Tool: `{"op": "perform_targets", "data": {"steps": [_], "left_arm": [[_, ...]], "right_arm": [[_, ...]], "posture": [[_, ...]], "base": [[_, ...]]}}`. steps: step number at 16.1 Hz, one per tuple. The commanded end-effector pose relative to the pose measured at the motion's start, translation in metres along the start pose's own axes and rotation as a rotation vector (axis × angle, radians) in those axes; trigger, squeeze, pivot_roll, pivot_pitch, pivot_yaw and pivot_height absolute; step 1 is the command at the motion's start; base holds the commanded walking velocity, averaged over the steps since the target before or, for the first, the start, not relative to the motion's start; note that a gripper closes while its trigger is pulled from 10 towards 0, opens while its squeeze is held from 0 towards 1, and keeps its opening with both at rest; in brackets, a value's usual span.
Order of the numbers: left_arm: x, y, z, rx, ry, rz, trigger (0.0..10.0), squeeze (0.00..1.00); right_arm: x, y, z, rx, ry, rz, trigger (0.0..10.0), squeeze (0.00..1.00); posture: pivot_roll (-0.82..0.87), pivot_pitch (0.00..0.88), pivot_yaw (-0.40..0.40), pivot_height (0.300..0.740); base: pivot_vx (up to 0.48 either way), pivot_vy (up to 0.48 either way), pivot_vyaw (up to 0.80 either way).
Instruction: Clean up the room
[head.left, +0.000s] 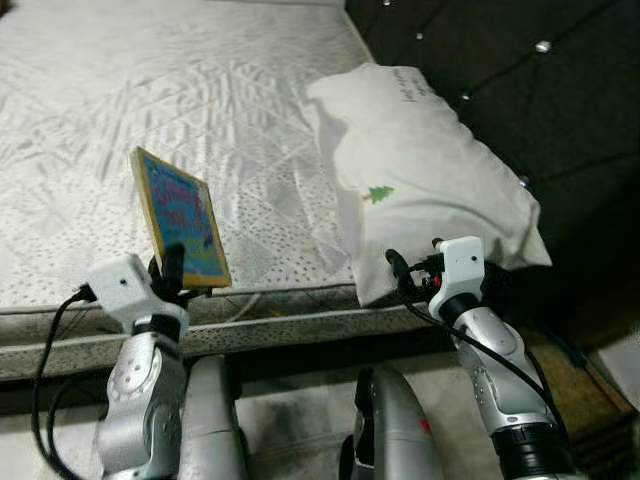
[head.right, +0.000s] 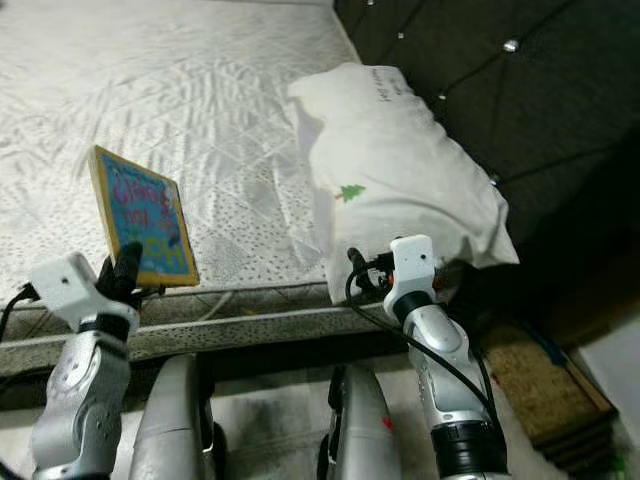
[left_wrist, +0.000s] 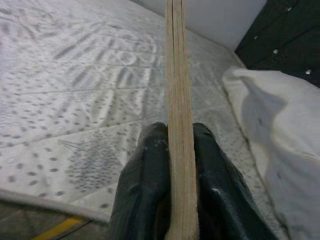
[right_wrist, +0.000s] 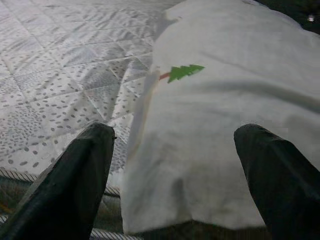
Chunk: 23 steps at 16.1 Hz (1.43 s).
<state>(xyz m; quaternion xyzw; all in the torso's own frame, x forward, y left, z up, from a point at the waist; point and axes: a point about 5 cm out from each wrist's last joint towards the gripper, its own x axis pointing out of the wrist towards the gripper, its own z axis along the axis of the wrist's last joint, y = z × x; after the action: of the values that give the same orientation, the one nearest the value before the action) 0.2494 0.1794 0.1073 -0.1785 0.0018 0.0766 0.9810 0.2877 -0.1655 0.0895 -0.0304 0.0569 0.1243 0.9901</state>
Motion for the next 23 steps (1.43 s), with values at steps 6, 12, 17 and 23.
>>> {"op": "perform_targets", "data": {"steps": [6,12,17,23], "left_arm": [[0.009,-0.014,0.004,-0.058,-0.038,-0.049,10.0,0.0],[0.011,-0.023,-0.001,-0.078,-0.034,-0.054,10.0,0.0],[0.011,-0.027,-0.005,-0.112,-0.01,-0.069,10.0,0.0],[0.026,-0.046,-0.032,-0.352,0.173,-0.127,10.0,0.0]], "right_arm": [[-0.004,-0.006,0.001,-0.017,0.003,-0.015,10.0,0.0],[-0.004,-0.006,0.002,-0.027,0.005,-0.004,10.0,0.0],[-0.003,-0.006,0.002,-0.026,0.007,-0.006,10.0,0.0],[-0.004,-0.005,0.004,-0.031,0.004,0.01,10.0,0.0]], "posture": [[-0.04,0.102,-0.088,0.567],[-0.04,0.103,-0.095,0.567],[-0.04,0.102,-0.096,0.567],[-0.06,0.108,-0.101,0.542]], "base": [[0.211,0.0,0.0],[0.31,0.0,0.0],[0.105,0.0,0.0],[0.0,0.0,0.0]]}}
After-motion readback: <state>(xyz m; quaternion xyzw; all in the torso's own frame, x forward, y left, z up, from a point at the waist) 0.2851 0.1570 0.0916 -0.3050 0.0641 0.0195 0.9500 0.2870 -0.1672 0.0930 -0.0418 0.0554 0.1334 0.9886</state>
